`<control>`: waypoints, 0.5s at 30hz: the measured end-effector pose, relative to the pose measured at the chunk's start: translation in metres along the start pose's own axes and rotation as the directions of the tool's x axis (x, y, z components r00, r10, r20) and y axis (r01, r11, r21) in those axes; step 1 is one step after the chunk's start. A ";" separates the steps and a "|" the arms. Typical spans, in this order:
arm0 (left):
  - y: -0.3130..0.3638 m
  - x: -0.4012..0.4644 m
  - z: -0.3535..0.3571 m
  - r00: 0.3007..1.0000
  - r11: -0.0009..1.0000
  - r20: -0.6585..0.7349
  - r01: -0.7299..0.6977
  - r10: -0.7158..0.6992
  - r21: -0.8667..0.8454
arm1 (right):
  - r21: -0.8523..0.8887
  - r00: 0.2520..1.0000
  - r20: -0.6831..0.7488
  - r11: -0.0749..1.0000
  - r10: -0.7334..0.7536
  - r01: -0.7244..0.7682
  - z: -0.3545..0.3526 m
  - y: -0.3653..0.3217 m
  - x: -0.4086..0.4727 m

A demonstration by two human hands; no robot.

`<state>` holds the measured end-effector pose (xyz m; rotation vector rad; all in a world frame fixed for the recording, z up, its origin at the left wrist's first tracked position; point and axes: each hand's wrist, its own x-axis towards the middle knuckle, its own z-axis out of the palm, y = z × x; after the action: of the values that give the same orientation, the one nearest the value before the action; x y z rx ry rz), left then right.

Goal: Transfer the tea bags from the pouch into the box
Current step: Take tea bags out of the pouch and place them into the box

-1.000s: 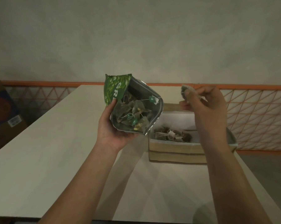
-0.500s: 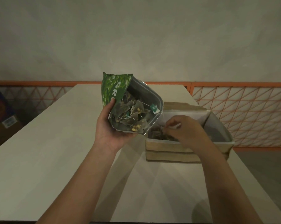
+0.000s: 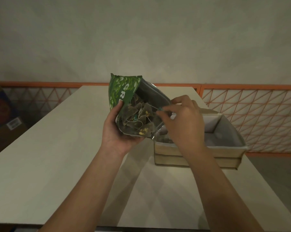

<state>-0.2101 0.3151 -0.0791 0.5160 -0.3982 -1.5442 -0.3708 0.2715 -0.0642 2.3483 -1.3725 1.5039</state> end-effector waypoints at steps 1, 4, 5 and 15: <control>0.001 0.000 0.000 1.000 1.000 0.001 0.001 -0.001 0.004 | 0.075 0.999 -0.039 0.997 0.016 -0.013 0.000 -0.002 0.003; 0.001 0.000 -0.001 1.000 1.000 0.012 0.009 -0.008 -0.014 | 0.349 0.974 -0.169 0.934 0.147 -0.080 -0.008 -0.011 0.011; 0.001 0.000 -0.001 1.000 1.000 0.014 0.006 -0.006 -0.013 | 0.409 0.963 -0.195 0.908 0.186 -0.093 -0.011 -0.014 0.012; -0.001 -0.001 0.001 0.999 1.000 -0.033 -0.013 0.013 0.021 | 0.735 0.934 -0.150 0.668 0.325 -0.114 -0.034 -0.022 0.012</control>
<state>-0.2113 0.3160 -0.0789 0.5529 -0.3919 -1.5186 -0.3785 0.2928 -0.0278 2.1969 -1.1572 2.7491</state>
